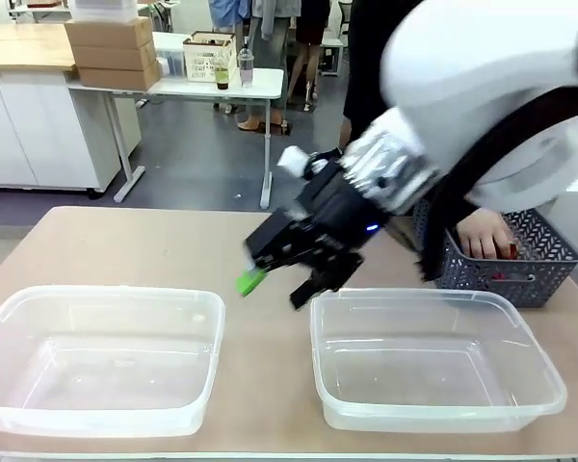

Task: Sort the waste into each basket.
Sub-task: Pick up the Organizing box on the left side of the table and lift it.

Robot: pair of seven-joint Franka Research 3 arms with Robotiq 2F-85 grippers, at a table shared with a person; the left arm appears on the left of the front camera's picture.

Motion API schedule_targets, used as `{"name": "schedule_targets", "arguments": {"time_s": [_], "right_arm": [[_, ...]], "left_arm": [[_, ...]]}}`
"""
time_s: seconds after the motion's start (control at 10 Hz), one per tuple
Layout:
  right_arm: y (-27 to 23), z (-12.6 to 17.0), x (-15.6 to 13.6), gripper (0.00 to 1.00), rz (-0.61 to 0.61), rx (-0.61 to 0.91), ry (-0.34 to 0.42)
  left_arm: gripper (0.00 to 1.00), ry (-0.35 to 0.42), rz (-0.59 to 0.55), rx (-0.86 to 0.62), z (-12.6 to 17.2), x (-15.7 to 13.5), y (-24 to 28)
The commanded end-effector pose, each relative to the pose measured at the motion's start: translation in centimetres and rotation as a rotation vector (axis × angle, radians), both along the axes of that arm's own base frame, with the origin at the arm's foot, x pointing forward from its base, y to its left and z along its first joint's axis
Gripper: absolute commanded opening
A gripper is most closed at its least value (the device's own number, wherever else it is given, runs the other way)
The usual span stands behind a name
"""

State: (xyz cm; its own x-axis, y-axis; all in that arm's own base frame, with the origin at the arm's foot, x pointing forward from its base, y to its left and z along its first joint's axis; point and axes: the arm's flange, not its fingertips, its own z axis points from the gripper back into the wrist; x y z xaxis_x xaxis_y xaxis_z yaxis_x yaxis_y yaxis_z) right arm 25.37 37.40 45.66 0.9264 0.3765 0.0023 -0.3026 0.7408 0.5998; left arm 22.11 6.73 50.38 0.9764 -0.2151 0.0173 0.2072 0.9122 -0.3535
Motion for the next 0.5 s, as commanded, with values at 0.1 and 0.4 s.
{"name": "schedule_targets", "arguments": {"time_s": [0.1, 0.4], "right_arm": [[10.2, -2.0, 4.9, 1.0, -0.152, -0.341, -0.057], [7.7, -2.7, 0.9, 1.0, -0.063, -0.173, -0.027]], "left_arm": [[1.0, 0.063, 0.139, 0.201, -10.5, 1.7, -6.8], [1.0, 0.019, 0.091, 0.148, -1.4, 4.3, -3.8]]}}
